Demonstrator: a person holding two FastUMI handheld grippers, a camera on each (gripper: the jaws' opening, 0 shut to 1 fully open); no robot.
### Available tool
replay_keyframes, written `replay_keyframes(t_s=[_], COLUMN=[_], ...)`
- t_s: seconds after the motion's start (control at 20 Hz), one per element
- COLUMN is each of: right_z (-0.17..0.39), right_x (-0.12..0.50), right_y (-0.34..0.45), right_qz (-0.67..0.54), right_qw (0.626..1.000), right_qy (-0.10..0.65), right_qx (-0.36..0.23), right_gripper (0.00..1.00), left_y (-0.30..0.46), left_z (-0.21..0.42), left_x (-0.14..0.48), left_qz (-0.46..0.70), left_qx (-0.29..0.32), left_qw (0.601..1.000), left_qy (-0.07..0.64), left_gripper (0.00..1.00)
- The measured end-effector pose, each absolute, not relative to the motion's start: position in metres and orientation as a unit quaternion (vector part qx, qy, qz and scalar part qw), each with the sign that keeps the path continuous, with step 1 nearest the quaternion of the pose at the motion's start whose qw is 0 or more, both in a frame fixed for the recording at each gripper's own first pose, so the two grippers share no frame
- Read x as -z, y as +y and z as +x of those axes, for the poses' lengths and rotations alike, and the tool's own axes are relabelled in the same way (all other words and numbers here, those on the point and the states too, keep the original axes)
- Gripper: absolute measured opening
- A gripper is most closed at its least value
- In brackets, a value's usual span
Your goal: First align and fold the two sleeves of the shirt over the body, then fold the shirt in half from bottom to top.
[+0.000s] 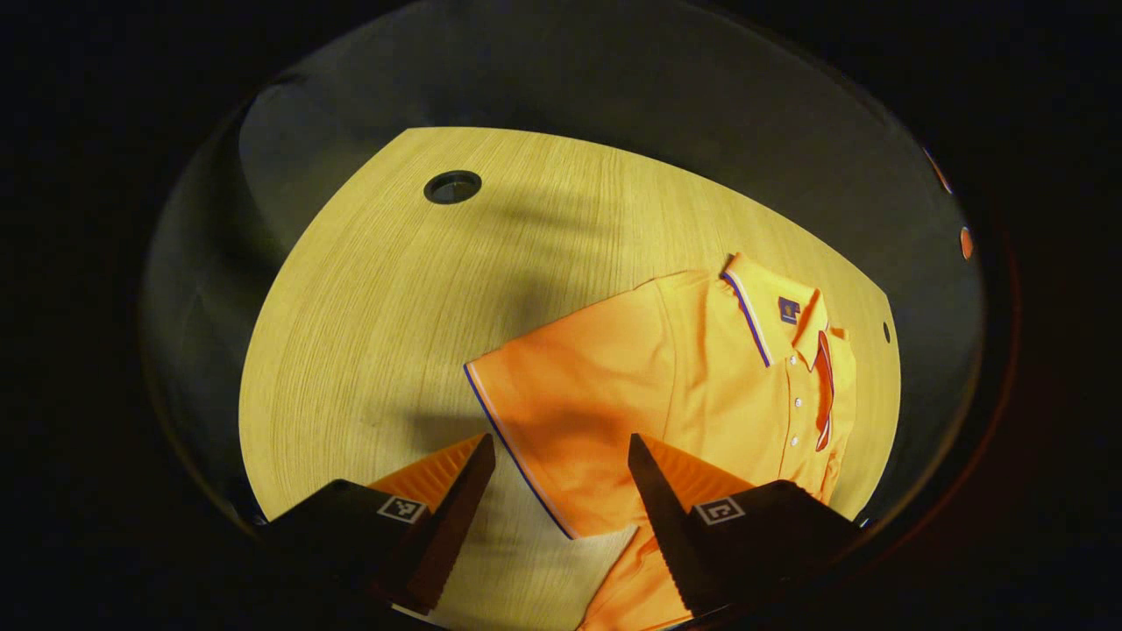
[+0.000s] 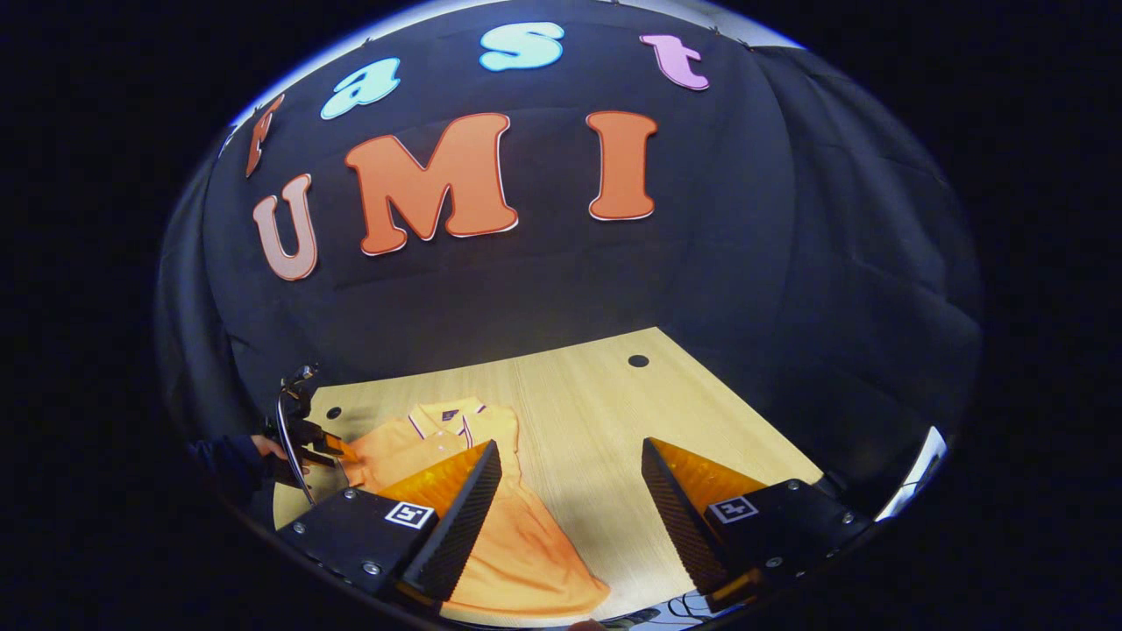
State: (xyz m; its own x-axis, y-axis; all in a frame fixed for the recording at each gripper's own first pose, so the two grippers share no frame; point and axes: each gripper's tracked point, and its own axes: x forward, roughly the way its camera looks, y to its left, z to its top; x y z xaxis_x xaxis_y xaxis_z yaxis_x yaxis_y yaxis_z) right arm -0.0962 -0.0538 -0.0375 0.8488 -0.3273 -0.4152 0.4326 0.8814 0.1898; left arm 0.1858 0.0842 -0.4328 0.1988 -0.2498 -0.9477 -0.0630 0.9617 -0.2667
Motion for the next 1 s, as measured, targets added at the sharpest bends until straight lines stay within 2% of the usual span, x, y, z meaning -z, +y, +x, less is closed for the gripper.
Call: replay_keyframes(t_s=[0.15, 0.35, 0.4, 0.5, 0.55, 0.6, 1.0], right_z=[-0.11, -0.117, -0.117, -0.119, -0.121, -0.123, -0.132], right_x=[0.041, 0.048, 0.048, 0.052, 0.053, 0.054, 0.057], right_y=[-0.059, -0.052, -0.049, -0.045, -0.044, -0.044, -0.047], right_qz=[0.156, 0.169, 0.168, 0.166, 0.164, 0.161, 0.176], right_qw=[0.946, 0.941, 0.942, 0.943, 0.943, 0.944, 0.942], right_qy=[0.186, 0.191, 0.19, 0.195, 0.197, 0.199, 0.199], right_qx=[0.215, 0.223, 0.22, 0.214, 0.21, 0.21, 0.205], right_gripper=[0.98, 0.98, 0.98, 0.98, 0.98, 0.98, 0.98], left_y=[0.09, 0.084, 0.078, 0.071, 0.07, 0.07, 0.024], left_z=[0.185, 0.182, 0.185, 0.185, 0.19, 0.194, 0.223], left_x=[0.445, 0.458, 0.45, 0.451, 0.451, 0.446, 0.366], left_qz=[-0.105, -0.04, -0.04, -0.041, -0.039, -0.041, 0.002], left_qx=[0.05, 0.068, 0.081, 0.107, 0.107, 0.108, 0.195], left_qw=[0.745, 0.73, 0.728, 0.733, 0.738, 0.745, 0.799], left_qy=[0.657, 0.679, 0.679, 0.671, 0.666, 0.657, 0.569], left_gripper=[0.81, 0.76, 0.48, 0.13, 0.13, 0.03, 0.03])
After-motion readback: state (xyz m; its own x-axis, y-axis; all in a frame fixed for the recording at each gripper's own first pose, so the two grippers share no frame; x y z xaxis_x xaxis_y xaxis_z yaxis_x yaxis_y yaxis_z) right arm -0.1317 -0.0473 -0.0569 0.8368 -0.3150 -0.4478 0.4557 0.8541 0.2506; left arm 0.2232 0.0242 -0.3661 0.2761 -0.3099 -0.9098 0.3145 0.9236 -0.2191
